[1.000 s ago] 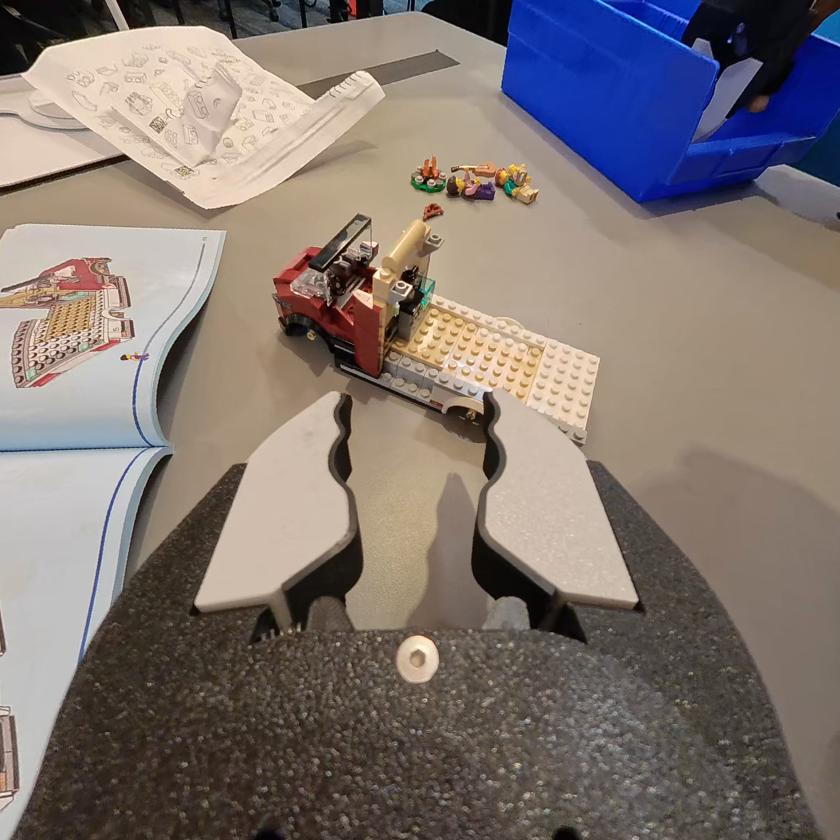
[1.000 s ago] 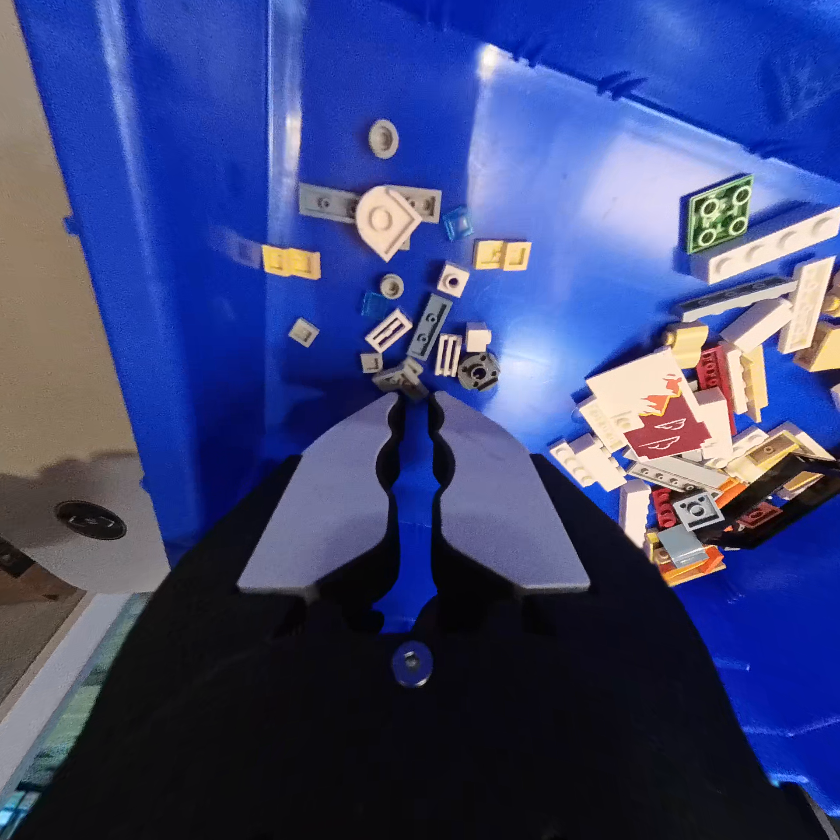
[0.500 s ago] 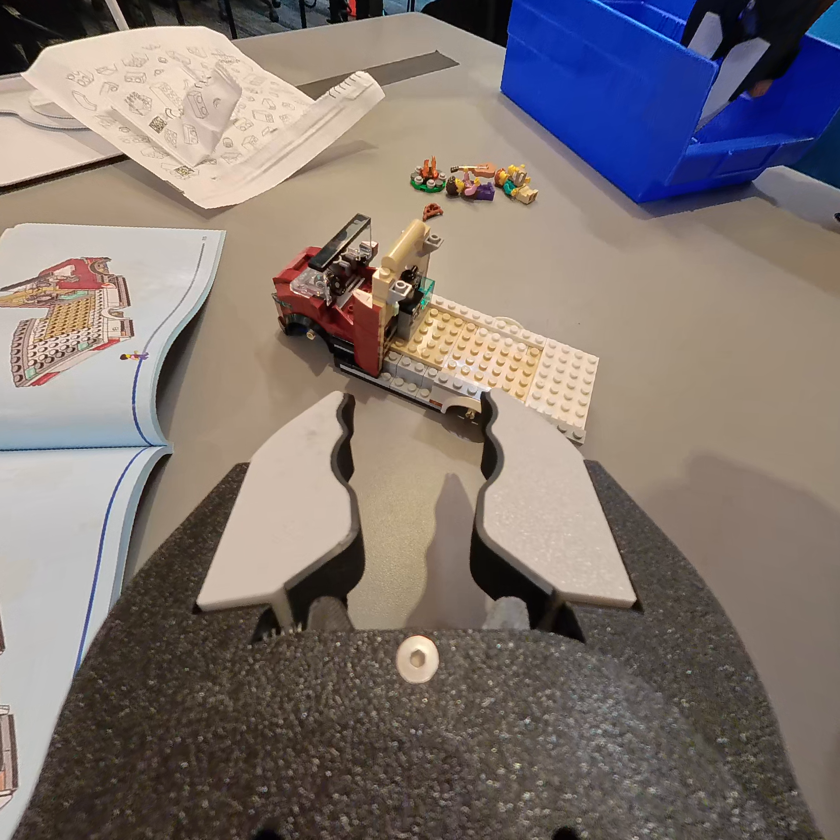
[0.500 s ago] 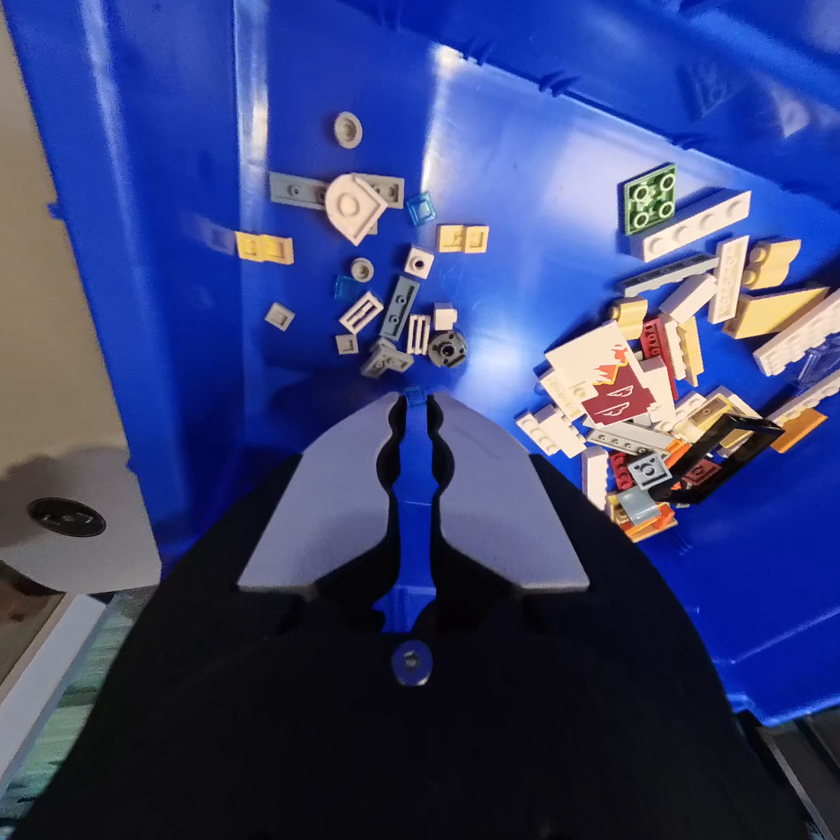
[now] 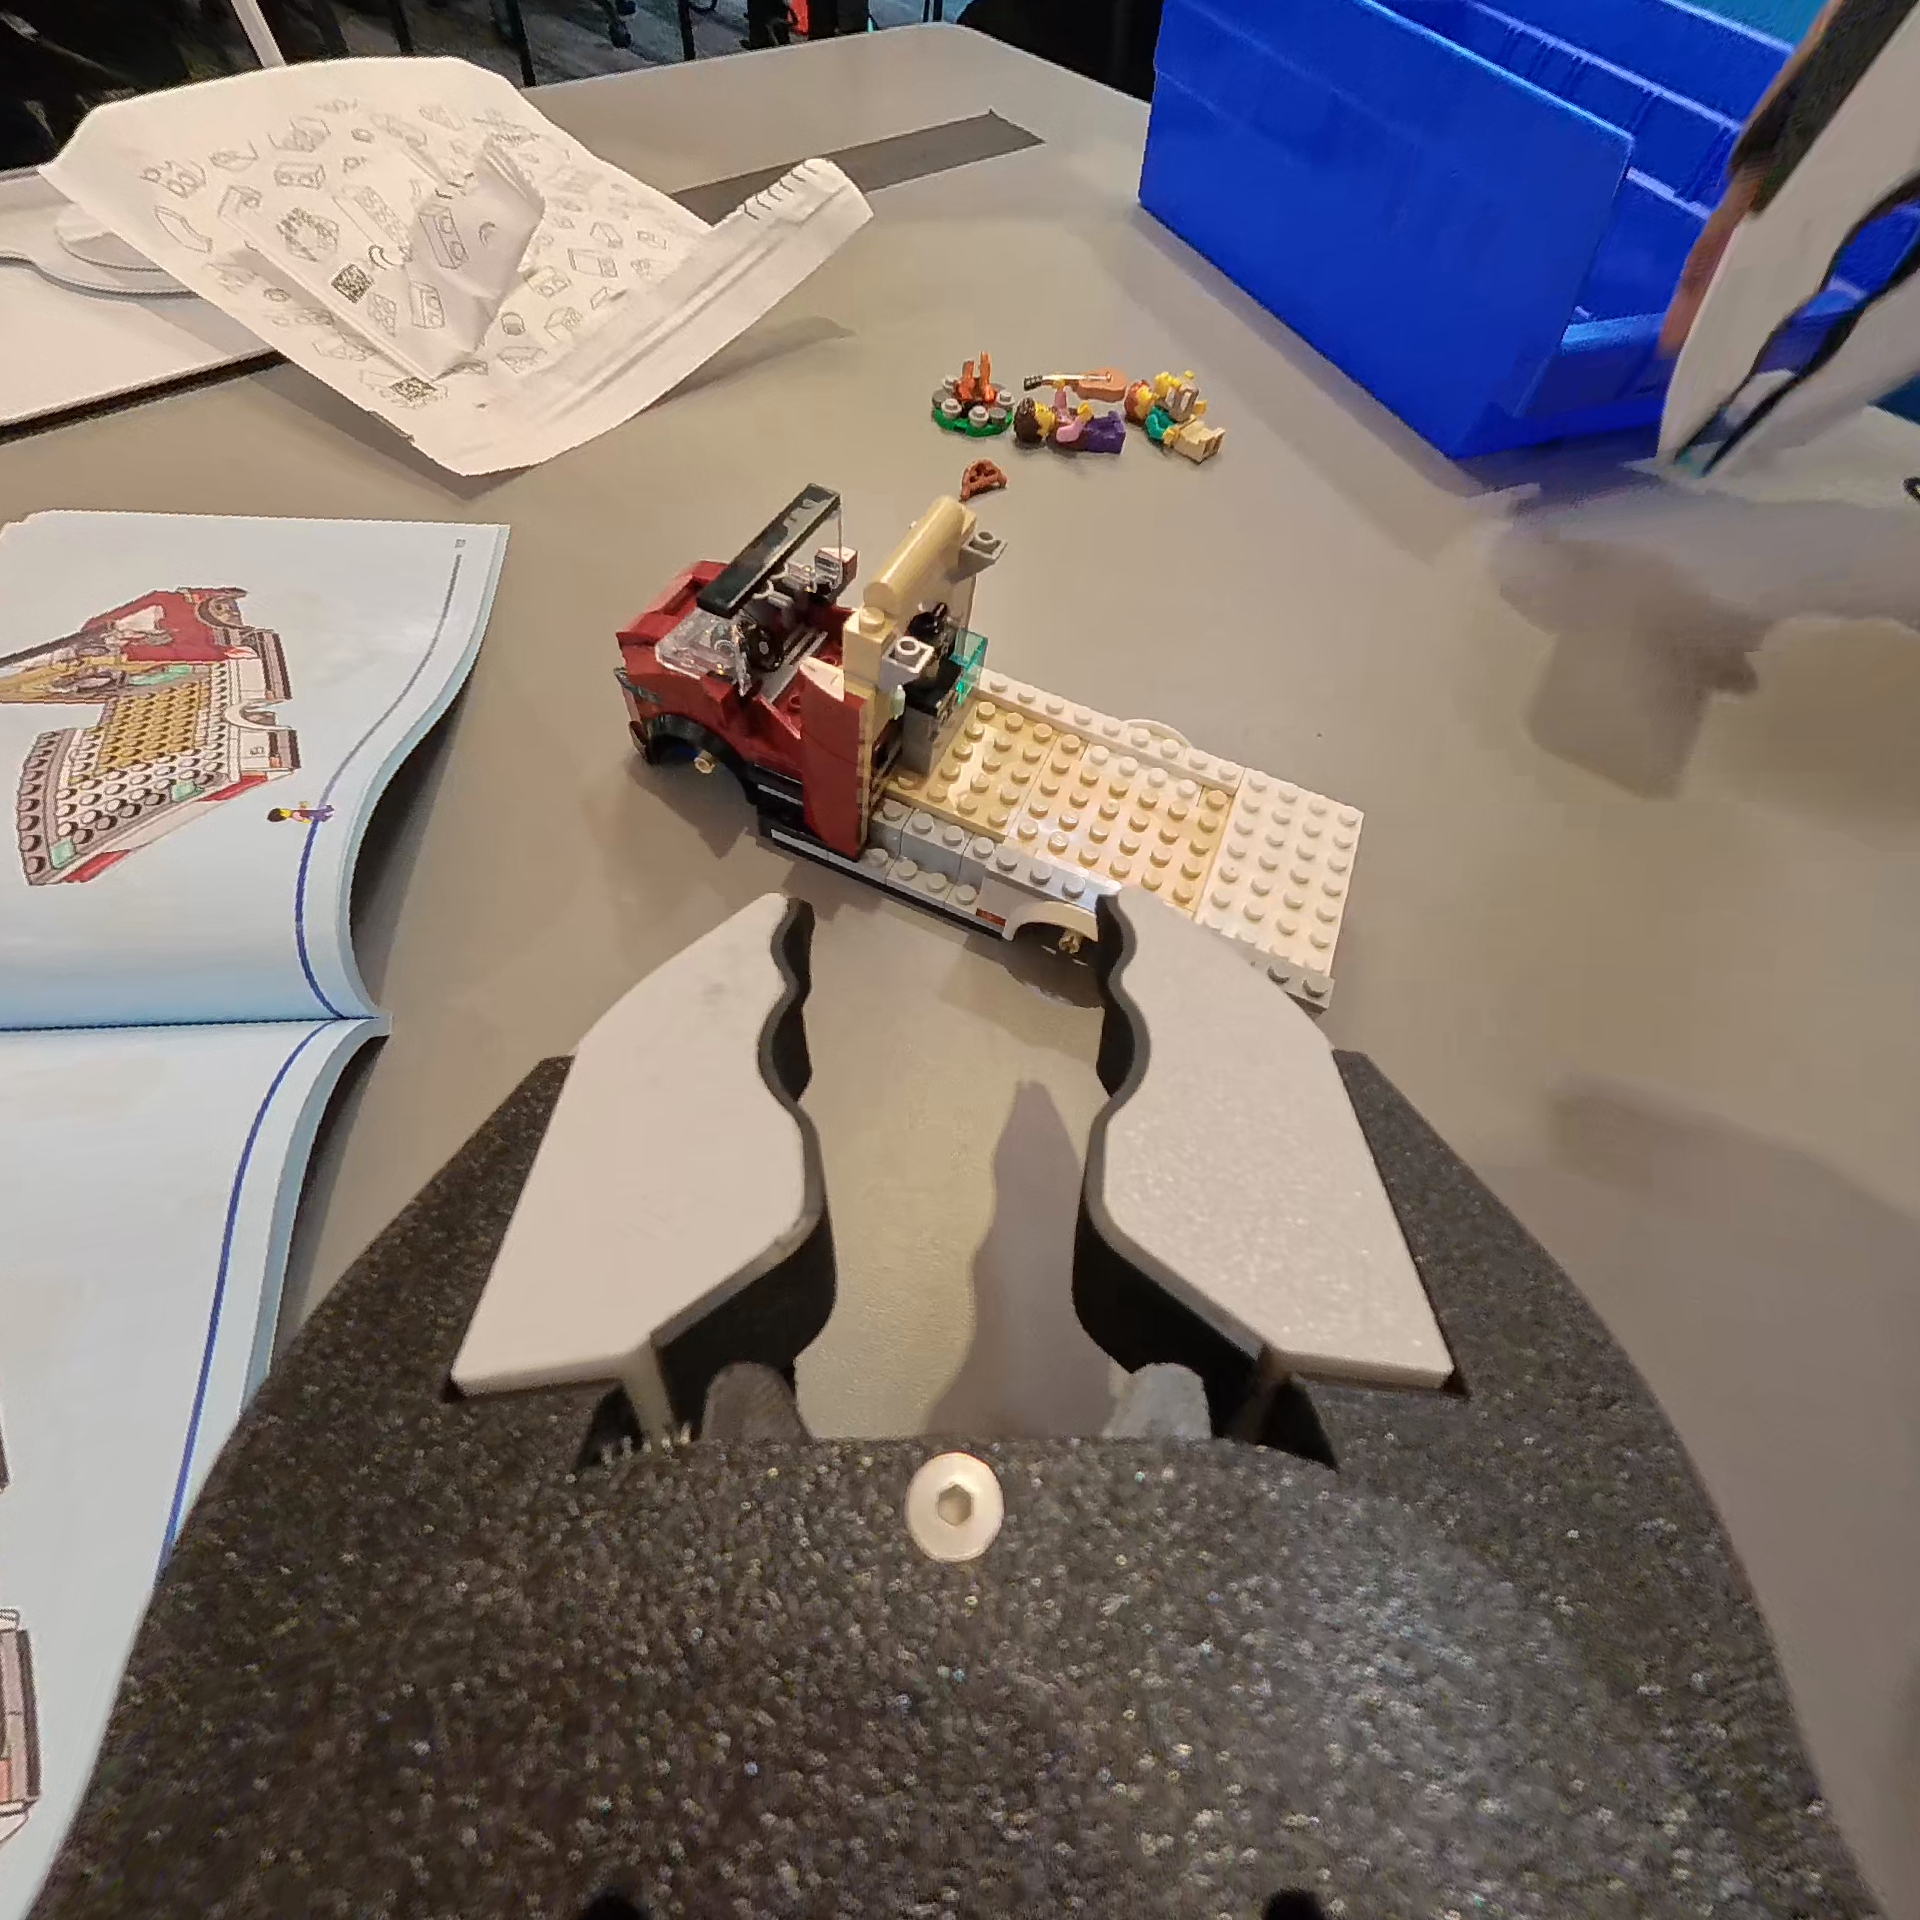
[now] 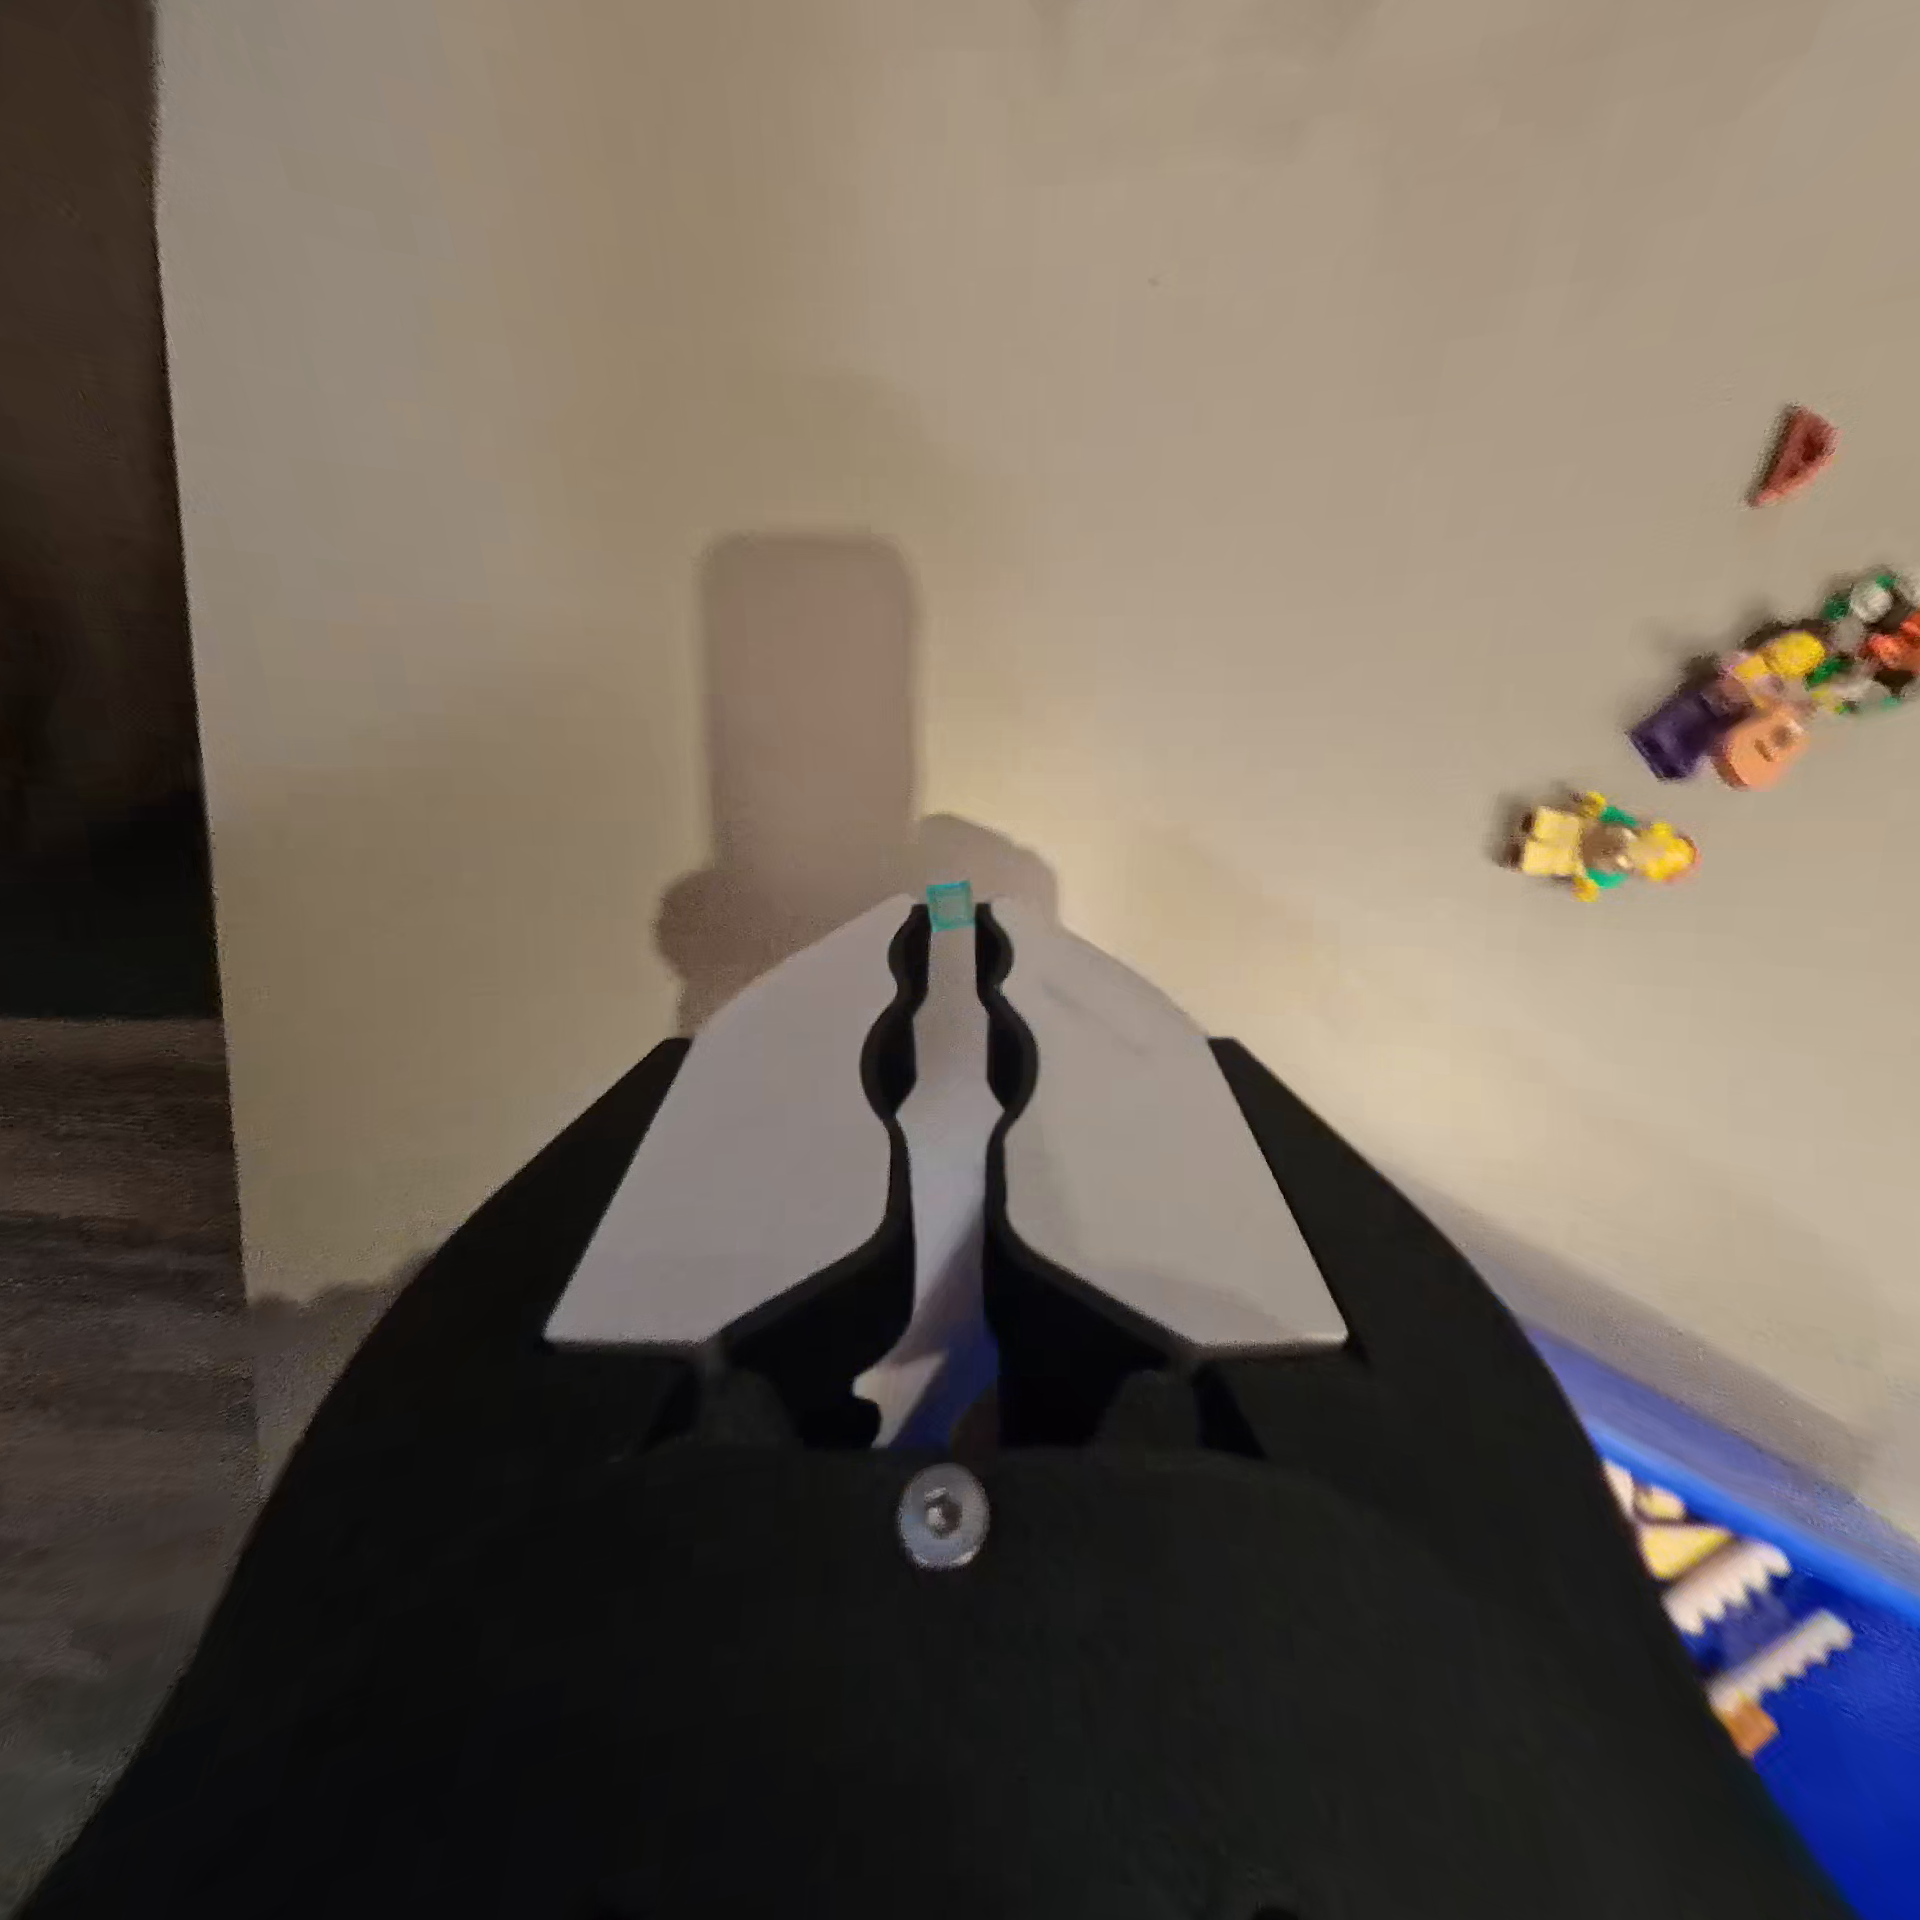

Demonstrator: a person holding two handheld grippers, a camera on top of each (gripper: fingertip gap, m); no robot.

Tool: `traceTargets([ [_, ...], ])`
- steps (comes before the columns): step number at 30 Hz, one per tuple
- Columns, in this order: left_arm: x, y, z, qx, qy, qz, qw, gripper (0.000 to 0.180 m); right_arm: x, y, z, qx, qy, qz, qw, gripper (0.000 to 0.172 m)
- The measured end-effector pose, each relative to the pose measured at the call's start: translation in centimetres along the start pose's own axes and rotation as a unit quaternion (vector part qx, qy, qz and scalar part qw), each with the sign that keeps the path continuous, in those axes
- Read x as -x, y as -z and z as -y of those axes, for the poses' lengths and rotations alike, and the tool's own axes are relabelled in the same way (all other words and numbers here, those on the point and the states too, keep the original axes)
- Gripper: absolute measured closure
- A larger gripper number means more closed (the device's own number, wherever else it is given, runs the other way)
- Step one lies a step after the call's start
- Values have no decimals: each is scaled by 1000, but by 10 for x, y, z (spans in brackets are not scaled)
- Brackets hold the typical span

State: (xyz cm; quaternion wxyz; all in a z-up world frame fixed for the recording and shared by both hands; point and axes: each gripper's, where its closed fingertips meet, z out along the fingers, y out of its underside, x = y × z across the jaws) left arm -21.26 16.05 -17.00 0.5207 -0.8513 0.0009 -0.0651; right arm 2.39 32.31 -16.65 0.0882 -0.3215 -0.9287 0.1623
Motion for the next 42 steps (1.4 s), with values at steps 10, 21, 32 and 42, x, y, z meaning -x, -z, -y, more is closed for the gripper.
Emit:
traceTargets([
  [10, 1, 7, 1, -15, 10, 2, 1000, 127, 28, -67, 28, -3, 1, 35, 999, 163],
  [21, -1, 4, -3, 2, 12, -5, 1000, 128, -46, 46, -69, 29, -65, -52, 996, 157],
  [32, 4, 4, -2, -2, 24, 3, 1000, 129, -93, 10, -136, 85, -33, 6, 996, 154],
  [42, 6, 3, -3, 2, 33, 3, 999, 130, -90, -8, -146, 88, -44, 28, 995, 164],
])
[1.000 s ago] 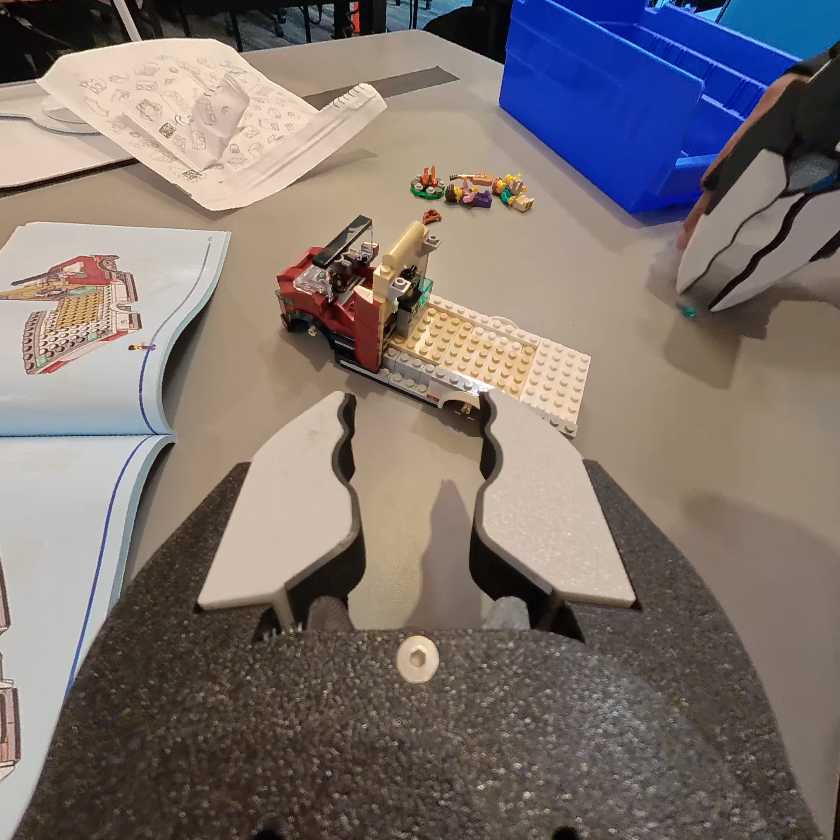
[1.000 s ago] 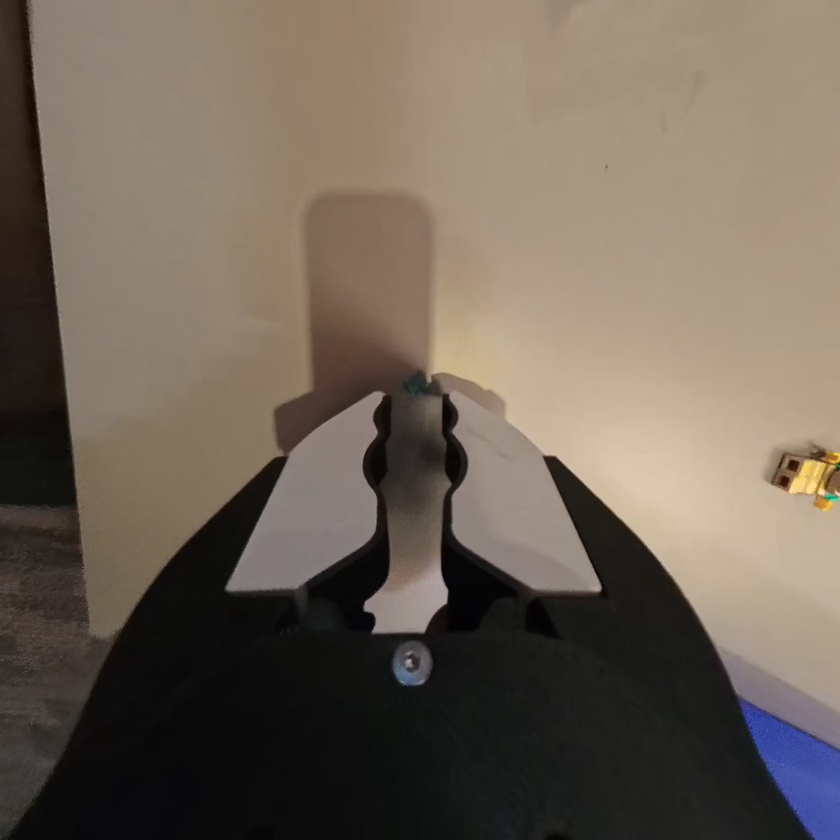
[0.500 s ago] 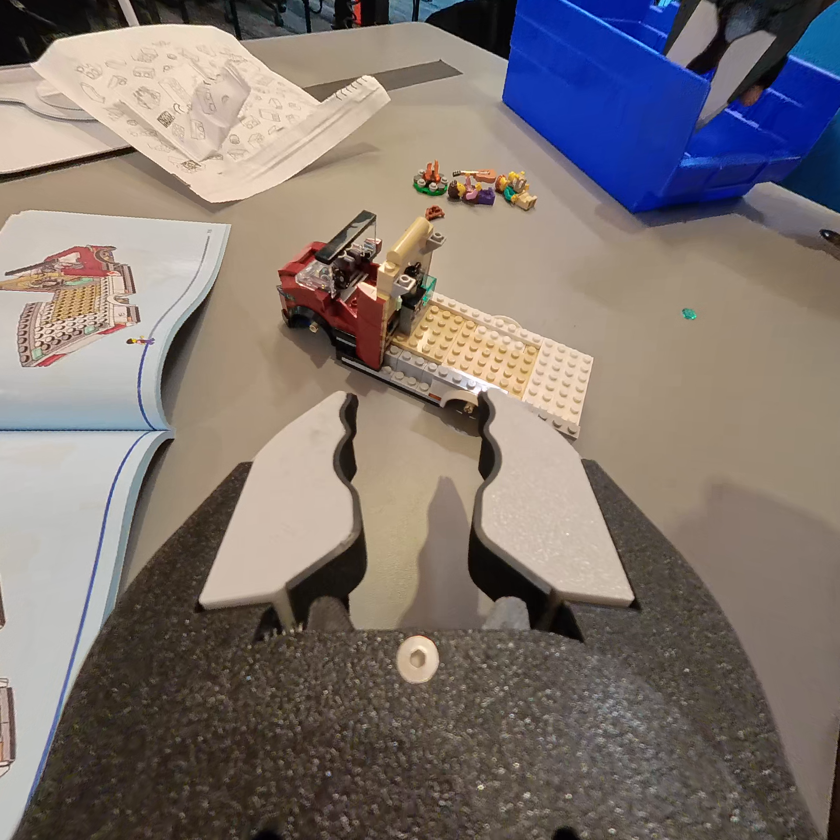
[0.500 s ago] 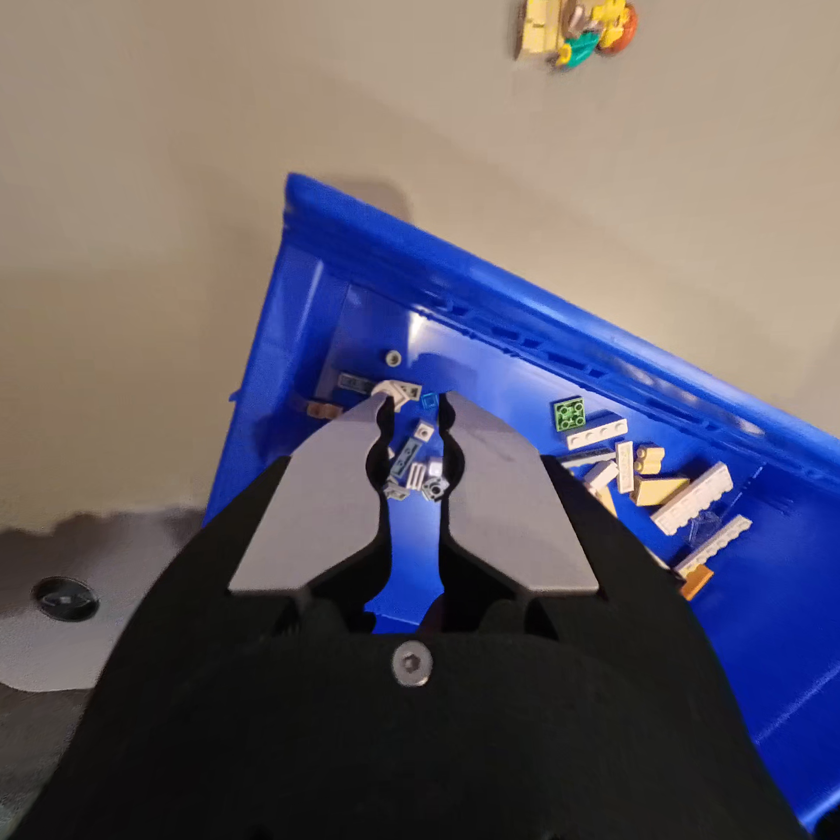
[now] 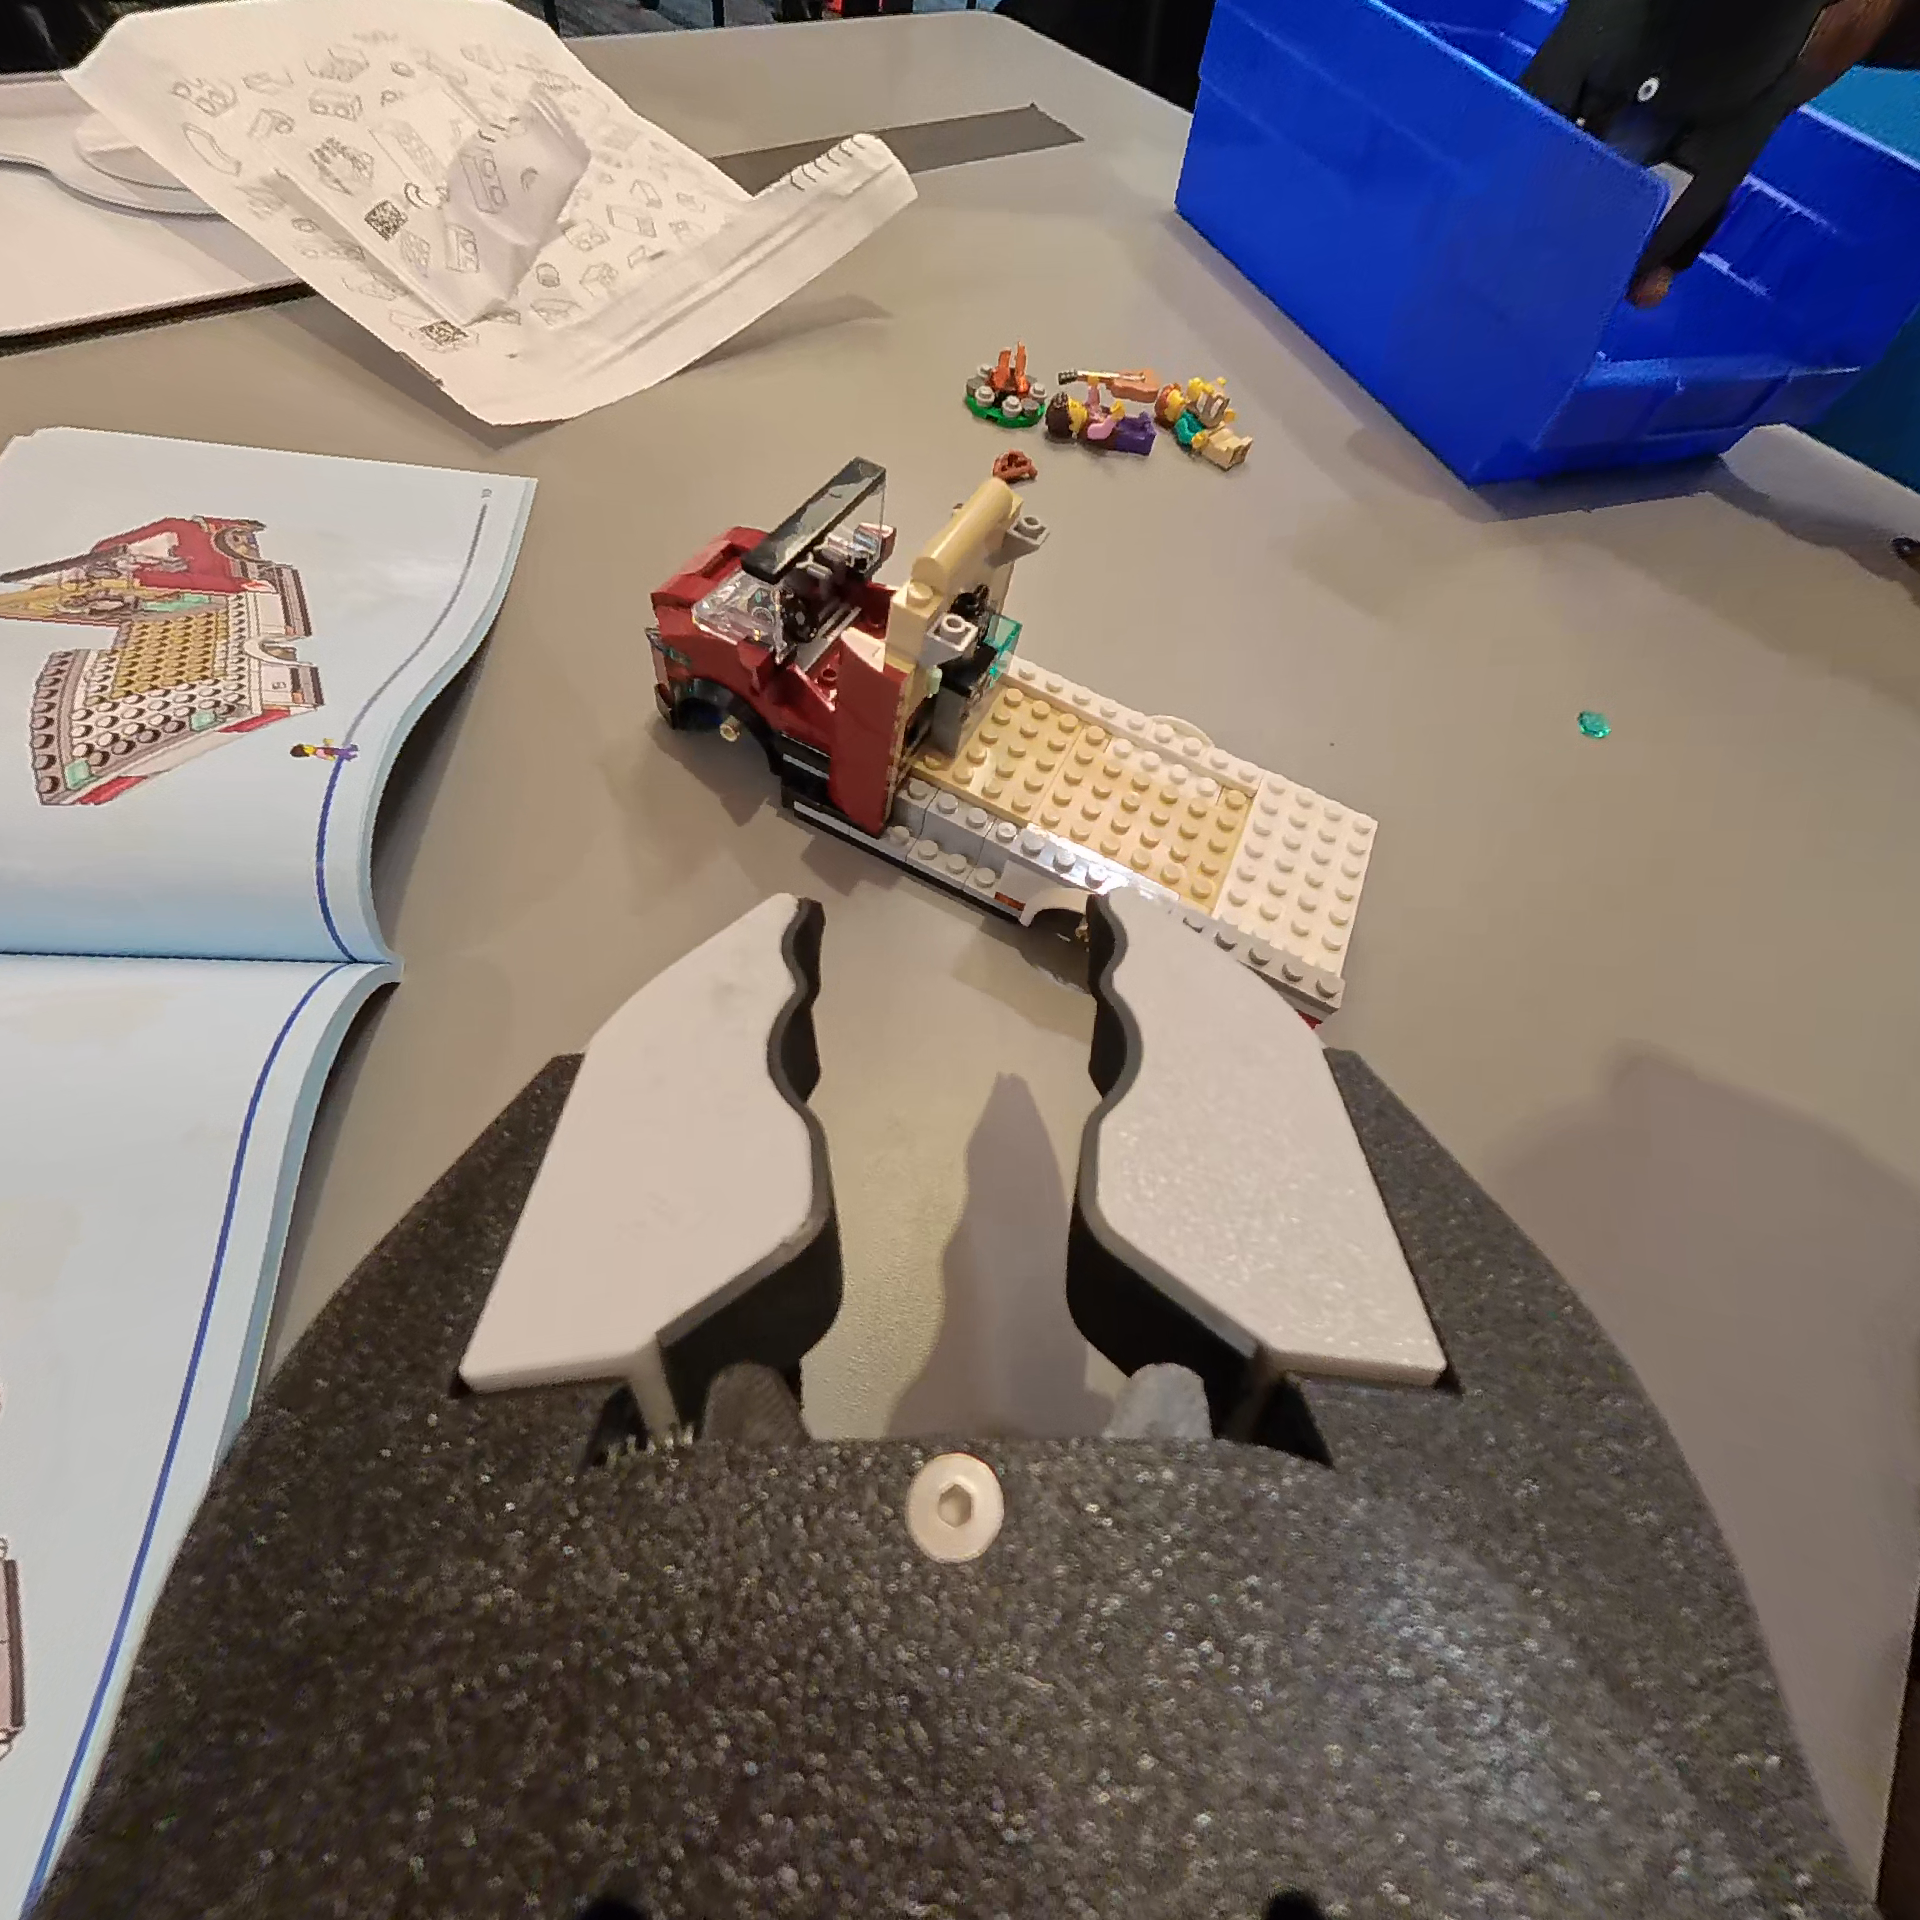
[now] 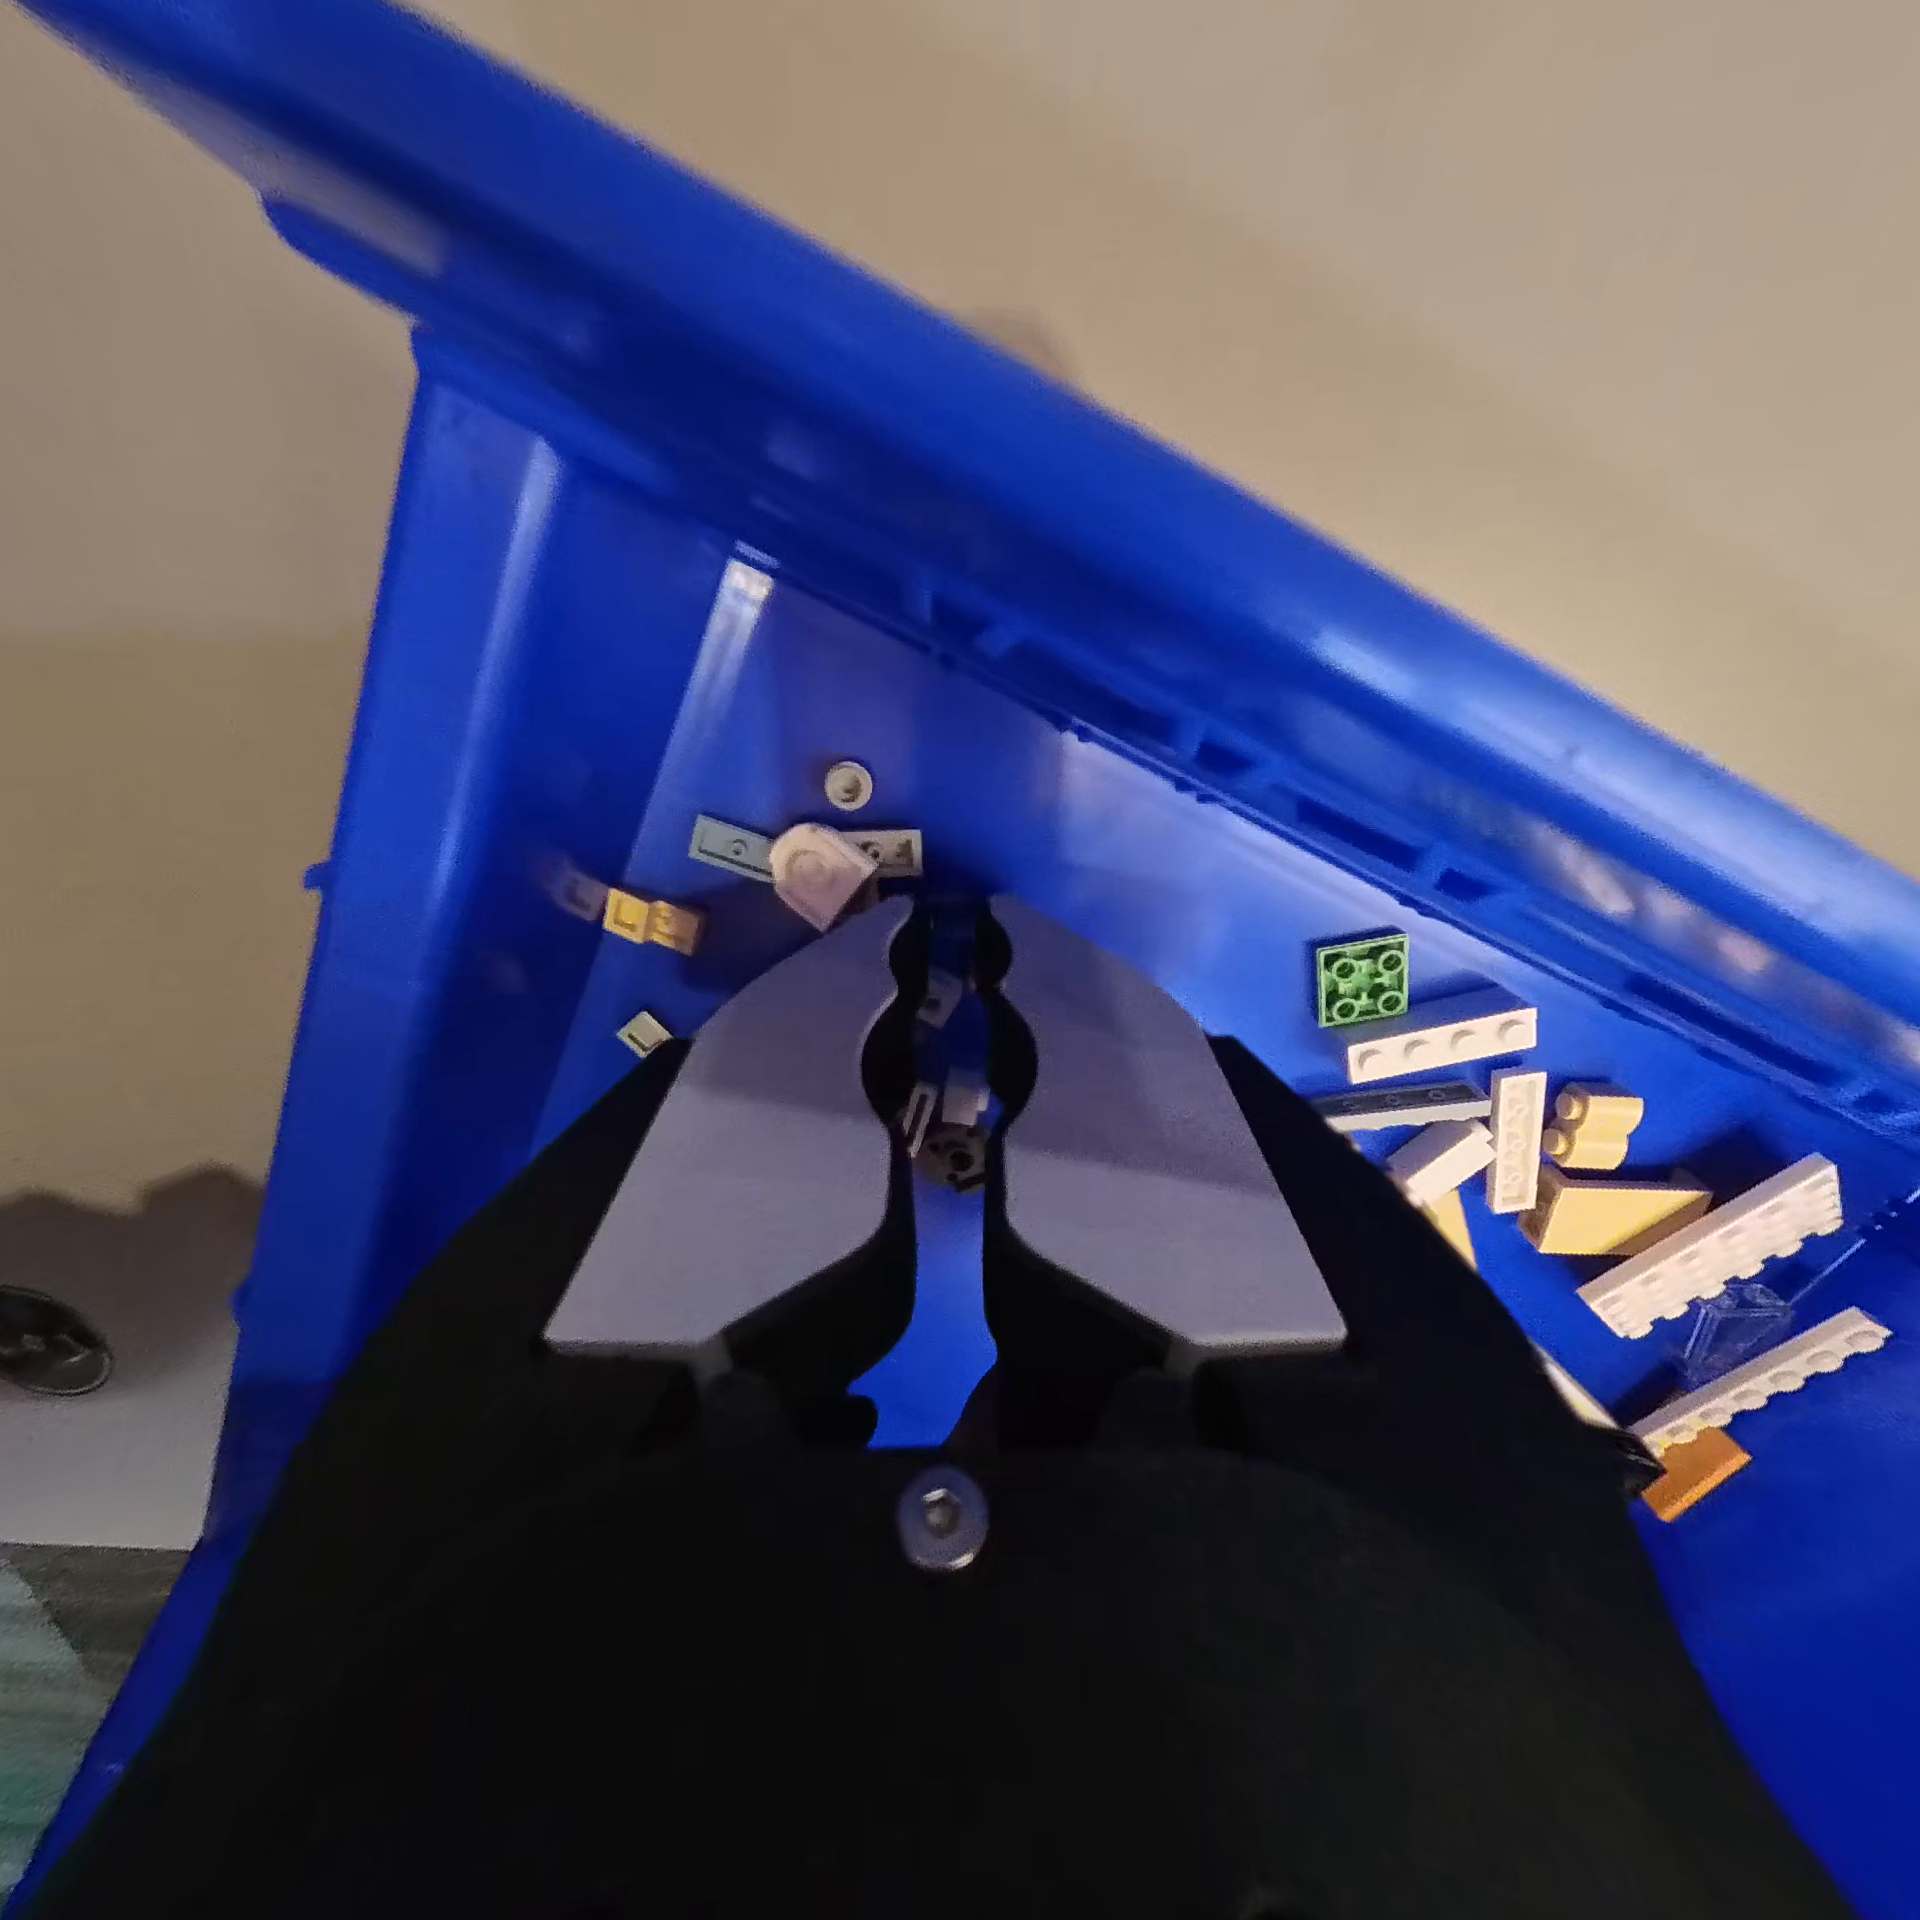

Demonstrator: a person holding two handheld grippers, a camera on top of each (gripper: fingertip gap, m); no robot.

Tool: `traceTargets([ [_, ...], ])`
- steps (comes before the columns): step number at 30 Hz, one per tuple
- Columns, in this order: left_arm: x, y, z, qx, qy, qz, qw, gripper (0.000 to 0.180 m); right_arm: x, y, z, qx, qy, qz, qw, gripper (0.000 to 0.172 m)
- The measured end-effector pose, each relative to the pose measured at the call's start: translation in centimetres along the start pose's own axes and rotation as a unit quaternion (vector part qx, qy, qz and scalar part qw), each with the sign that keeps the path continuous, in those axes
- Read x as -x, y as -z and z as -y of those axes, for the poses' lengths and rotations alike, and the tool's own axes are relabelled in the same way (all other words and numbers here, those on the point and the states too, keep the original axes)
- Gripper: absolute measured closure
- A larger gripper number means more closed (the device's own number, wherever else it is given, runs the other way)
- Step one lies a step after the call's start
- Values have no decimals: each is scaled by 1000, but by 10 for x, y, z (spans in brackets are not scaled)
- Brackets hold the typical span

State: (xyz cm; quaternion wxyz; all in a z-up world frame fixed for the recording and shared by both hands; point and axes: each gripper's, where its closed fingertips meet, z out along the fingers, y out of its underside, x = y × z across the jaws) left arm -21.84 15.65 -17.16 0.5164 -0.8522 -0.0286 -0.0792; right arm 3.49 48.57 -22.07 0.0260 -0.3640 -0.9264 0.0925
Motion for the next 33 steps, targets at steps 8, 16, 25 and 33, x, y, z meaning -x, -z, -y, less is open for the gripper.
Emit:
traceTargets([
  [8, 0, 2, 1, -7, -1, 2, 1000, 131, 22, 53, 42, -119, -8, -64, 991, 164],
  [16, 0, 0, 0, -1, -1, -1, 1000, 131, 119, 4, 104, -114, 75, -30, 990, 164],
  [25, -1, 1, 1, -4, -9, 3, 1000, 131, 124, -8, 101, -100, 68, -32, 992, 155],
  [33, -2, 0, 0, -1, -9, 1, 1000, 131, 38, 56, 37, -83, -31, -127, 988, 160],
])
